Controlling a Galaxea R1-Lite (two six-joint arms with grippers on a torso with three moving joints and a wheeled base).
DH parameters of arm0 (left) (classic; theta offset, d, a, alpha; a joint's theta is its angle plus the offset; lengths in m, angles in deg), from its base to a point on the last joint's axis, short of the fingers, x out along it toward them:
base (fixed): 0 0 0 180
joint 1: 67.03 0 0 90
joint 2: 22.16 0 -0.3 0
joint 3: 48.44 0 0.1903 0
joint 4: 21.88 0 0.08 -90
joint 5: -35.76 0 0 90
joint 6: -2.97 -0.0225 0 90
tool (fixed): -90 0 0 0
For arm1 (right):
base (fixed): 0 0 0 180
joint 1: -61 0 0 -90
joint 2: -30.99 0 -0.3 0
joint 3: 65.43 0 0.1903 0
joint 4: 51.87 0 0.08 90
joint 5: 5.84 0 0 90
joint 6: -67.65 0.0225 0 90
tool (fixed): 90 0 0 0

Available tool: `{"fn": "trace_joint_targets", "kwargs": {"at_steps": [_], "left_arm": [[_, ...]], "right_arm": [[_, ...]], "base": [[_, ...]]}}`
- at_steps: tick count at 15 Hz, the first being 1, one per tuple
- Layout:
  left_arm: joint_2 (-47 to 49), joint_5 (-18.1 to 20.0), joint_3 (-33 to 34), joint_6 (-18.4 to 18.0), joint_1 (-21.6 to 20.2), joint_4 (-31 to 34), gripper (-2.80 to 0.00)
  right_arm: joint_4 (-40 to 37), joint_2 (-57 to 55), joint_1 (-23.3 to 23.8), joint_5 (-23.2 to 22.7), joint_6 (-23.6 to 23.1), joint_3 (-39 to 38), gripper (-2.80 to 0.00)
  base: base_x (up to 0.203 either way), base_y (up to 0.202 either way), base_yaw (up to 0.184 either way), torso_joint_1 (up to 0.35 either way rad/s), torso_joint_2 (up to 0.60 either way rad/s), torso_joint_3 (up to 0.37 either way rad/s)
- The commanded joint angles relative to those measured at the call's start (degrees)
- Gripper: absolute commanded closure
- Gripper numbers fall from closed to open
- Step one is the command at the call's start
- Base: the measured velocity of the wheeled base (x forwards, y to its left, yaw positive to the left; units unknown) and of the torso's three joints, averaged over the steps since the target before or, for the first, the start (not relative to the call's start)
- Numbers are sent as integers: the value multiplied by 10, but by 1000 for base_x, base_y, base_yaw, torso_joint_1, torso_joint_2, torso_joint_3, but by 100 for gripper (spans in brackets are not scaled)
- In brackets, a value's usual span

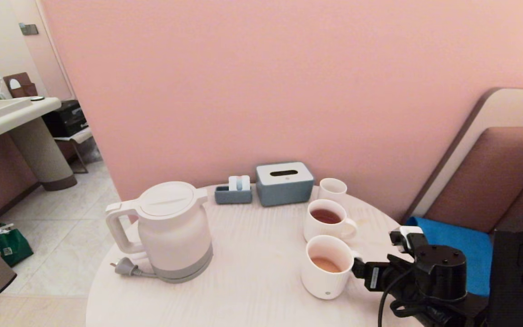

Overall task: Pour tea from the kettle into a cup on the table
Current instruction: Pick up the cup

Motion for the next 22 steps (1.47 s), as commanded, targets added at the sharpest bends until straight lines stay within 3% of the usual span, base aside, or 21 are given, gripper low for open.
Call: {"fn": "trace_joint_targets", "kwargs": {"at_steps": [1, 22], "left_arm": [[1, 0, 0, 0, 0, 0, 0], [1, 0, 0, 0, 0, 0, 0]], "right_arm": [[25, -1, 0, 1, -2, 4, -280], [25, -2, 3, 2, -4, 22, -280]], "base": [[0, 0, 0, 0, 0, 0], [0, 0, 0, 0, 0, 0]]}}
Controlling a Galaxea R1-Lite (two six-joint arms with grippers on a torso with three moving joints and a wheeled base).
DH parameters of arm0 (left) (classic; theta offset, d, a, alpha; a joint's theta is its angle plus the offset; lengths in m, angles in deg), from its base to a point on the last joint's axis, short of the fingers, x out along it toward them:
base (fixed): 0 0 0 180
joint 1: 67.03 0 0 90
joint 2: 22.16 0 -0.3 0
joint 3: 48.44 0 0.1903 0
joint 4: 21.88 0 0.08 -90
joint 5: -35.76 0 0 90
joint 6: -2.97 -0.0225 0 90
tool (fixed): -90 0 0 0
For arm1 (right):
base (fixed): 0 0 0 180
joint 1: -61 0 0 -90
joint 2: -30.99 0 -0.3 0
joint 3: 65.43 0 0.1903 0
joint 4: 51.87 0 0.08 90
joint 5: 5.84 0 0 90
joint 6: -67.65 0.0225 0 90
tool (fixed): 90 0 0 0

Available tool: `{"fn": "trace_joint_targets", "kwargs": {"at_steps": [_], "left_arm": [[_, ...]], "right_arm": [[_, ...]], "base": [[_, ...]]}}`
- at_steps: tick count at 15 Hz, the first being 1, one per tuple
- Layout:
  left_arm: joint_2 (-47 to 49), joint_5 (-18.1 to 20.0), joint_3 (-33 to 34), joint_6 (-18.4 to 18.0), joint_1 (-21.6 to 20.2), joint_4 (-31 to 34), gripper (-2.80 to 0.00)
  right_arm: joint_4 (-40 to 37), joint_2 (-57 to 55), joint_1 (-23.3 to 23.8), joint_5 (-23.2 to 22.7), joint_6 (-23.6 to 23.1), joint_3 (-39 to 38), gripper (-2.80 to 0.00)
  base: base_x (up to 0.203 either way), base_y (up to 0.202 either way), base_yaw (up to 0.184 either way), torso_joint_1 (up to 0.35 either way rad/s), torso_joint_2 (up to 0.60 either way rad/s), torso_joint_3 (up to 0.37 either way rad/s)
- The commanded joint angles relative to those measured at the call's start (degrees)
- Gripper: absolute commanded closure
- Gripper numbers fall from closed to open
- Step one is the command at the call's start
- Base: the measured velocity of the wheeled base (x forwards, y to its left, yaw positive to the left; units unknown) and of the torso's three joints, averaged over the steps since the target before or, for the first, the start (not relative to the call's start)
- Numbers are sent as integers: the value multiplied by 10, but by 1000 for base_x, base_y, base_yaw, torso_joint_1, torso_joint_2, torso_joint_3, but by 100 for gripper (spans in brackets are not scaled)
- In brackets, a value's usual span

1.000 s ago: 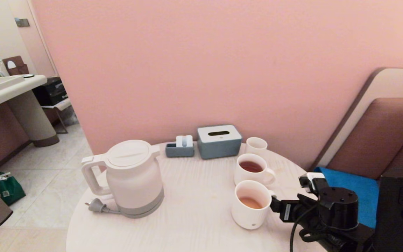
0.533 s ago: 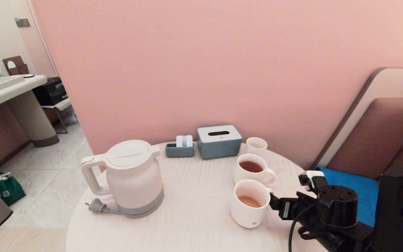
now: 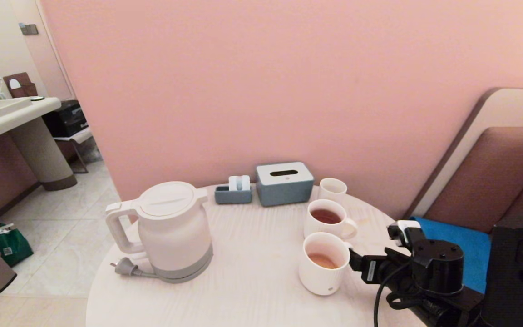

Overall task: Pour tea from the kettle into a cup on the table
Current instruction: Pick up the cup

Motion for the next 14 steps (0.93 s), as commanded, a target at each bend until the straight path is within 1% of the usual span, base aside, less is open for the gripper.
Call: {"fn": "trace_joint_targets", "kwargs": {"at_steps": [1, 7, 11, 14], "left_arm": [[1, 0, 0, 0, 0, 0, 0], [1, 1, 0, 0, 0, 0, 0], [1, 1, 0, 0, 0, 0, 0], [1, 0, 0, 0, 0, 0, 0]], "right_arm": [[24, -1, 0, 1, 2, -1, -280], [24, 0, -1, 1, -2, -5, -280], [24, 1, -1, -12, -9, -19, -280], [24, 2, 0, -12, -8, -22, -280]], "base": [[0, 0, 0, 0, 0, 0], [0, 0, 0, 0, 0, 0], [0, 0, 0, 0, 0, 0], [0, 0, 0, 0, 0, 0]]}}
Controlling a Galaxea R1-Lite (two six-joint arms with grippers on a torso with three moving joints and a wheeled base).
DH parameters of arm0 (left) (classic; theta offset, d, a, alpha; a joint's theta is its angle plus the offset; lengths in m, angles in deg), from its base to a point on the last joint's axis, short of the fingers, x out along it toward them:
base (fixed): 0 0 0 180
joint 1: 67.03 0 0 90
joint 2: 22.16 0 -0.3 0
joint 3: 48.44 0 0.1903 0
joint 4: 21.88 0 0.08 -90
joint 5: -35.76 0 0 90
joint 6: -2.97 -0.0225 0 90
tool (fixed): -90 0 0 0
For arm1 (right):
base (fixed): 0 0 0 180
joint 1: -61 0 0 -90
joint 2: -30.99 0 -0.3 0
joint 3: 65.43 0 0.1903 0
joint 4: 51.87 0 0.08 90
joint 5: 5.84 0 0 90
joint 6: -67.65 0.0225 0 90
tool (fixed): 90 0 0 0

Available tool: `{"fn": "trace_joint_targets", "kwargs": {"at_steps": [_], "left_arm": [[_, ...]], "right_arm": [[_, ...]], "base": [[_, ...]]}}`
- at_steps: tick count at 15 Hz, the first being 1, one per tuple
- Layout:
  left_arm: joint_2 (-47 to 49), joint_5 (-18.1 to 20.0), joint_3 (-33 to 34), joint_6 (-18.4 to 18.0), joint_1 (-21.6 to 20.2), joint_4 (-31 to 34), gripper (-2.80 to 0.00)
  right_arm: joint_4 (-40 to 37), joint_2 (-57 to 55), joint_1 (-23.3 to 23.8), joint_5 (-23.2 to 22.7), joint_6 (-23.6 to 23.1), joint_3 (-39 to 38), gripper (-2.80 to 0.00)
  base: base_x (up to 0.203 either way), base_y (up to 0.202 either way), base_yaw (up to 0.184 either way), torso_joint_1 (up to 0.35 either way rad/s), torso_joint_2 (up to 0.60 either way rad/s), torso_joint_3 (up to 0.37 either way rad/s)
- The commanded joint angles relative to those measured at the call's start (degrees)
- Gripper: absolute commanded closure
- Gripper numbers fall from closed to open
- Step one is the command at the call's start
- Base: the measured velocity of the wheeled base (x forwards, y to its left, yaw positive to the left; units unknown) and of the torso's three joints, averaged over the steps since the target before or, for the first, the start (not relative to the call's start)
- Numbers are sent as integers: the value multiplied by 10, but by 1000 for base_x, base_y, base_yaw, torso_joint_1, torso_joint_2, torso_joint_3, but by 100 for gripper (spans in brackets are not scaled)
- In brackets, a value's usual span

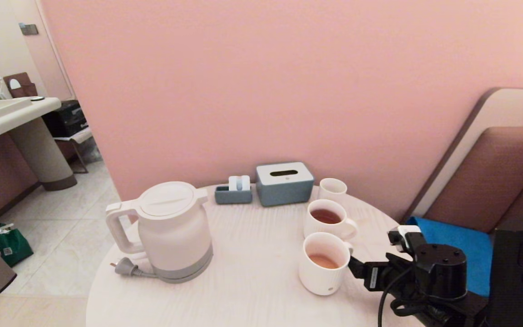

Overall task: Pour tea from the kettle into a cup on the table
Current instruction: Pick up the cup

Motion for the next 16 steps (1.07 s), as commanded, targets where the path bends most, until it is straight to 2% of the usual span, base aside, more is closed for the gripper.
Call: {"fn": "trace_joint_targets", "kwargs": {"at_steps": [1, 16], "left_arm": [[1, 0, 0, 0, 0, 0, 0], [1, 0, 0, 0, 0, 0, 0]], "right_arm": [[24, 0, -1, 1, 1, -1, -280], [24, -1, -2, -4, 1, 3, -280]], "base": [[0, 0, 0, 0, 0, 0], [0, 0, 0, 0, 0, 0]]}}
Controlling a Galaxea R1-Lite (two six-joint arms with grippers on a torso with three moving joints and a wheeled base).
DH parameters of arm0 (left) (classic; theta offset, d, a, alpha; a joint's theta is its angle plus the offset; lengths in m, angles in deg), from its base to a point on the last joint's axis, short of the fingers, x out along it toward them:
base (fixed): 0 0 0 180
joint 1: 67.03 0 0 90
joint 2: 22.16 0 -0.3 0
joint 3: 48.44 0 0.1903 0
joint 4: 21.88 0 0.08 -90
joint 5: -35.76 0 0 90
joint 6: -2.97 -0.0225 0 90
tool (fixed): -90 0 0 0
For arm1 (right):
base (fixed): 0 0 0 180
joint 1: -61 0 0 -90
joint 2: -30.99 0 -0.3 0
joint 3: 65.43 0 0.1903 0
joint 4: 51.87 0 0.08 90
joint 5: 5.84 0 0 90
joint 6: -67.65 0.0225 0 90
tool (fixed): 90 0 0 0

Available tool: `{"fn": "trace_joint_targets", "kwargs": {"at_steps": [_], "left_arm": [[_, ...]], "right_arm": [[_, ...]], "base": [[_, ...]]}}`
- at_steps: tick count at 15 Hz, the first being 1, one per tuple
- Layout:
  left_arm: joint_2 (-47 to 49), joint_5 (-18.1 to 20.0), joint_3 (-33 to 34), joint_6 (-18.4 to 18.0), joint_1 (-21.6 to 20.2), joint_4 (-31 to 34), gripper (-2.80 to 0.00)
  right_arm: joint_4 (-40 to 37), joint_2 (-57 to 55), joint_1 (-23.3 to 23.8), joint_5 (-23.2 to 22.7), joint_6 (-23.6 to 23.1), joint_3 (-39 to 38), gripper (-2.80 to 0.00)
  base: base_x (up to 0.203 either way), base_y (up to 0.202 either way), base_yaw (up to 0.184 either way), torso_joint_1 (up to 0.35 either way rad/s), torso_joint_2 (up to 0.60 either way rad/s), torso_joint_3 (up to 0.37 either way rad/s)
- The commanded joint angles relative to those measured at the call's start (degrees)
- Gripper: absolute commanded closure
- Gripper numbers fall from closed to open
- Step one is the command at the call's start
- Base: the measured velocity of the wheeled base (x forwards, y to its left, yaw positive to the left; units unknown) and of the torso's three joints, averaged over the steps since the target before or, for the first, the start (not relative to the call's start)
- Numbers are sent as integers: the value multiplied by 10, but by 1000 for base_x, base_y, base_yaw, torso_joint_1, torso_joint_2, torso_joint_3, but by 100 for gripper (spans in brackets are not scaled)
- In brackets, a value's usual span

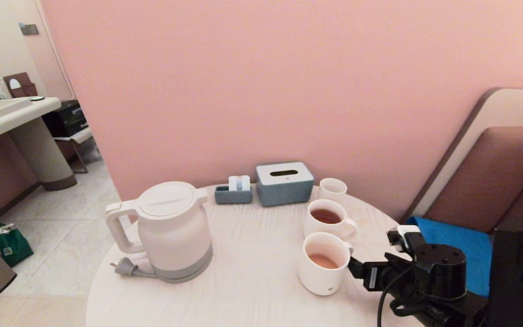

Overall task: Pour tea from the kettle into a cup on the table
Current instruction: Pick up the cup

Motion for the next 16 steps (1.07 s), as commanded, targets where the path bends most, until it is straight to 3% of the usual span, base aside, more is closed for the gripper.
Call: {"fn": "trace_joint_targets", "kwargs": {"at_steps": [1, 8, 16], "left_arm": [[1, 0, 0, 0, 0, 0, 0], [1, 0, 0, 0, 0, 0, 0], [1, 0, 0, 0, 0, 0, 0]], "right_arm": [[24, -1, 0, -6, 1, 1, -280], [24, 3, 3, -29, 2, -12, -280], [24, 9, 70, -131, -9, -19, -280]], "base": [[0, 0, 0, 0, 0, 0], [0, 0, 0, 0, 0, 0], [0, 0, 0, 0, 0, 0]]}}
